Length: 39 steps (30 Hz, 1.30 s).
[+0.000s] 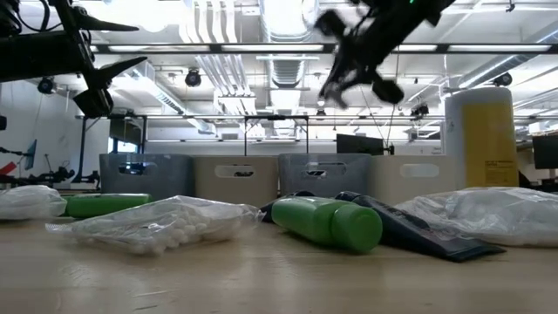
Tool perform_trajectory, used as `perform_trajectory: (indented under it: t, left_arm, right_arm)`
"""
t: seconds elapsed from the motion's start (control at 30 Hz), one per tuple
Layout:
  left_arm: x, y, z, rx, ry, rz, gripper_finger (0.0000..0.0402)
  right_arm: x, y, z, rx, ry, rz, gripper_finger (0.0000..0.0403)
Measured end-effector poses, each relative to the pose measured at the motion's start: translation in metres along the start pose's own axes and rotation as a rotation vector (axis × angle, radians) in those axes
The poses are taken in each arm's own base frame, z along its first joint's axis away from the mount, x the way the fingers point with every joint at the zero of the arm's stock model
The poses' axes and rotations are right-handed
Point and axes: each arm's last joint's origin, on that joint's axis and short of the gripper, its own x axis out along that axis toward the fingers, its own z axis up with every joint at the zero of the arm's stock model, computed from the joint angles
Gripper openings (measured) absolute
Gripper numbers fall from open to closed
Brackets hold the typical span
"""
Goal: Pick & Place Travel size toiletries
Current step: Put the blue razor into the right black bin
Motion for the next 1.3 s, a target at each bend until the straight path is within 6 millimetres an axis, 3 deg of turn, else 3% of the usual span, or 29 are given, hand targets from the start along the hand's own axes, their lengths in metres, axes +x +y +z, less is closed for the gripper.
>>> perform_trajectory:
  t: [0.27, 0.57, 0.83, 0.97, 1.13, 1.3]
  left_arm:
    - [0.0, 0.0, 0.0, -0.001, 0.0, 0.0, 0.0202]
    - [0.0, 0.0, 0.0, -0.003, 0.001, -0.002, 0.0202]
    - [0.0, 0.0, 0.0, -0.005, 0.002, -0.002, 0.0202]
    - [0.0, 0.0, 0.0, -0.004, 0.002, -0.002, 0.0202]
    - [0.0, 0.0, 0.0, 0.004, 0.004, -0.001, 0.0202]
    - [0.0, 0.001, -0.001, 0.016, 0.01, 0.013, 0.0202]
  right_arm:
    - [0.056, -0.015, 0.01, 0.009, 0.019, -0.138, 0.0039]
    - [0.08, -0.031, 0.024, 0.046, 0.011, -0.222, 0.0062]
    - [0.072, -0.025, 0.028, -0.055, -0.006, -0.209, 0.0141]
    - [0.057, -0.012, 0.022, -0.275, 0.028, -0.187, 0.0185]
    - [0.03, 0.01, -0.009, -0.709, 0.204, -0.13, 0.0214]
    - [0.015, 0.019, -0.051, -0.9, 0.436, -0.077, 0.021]
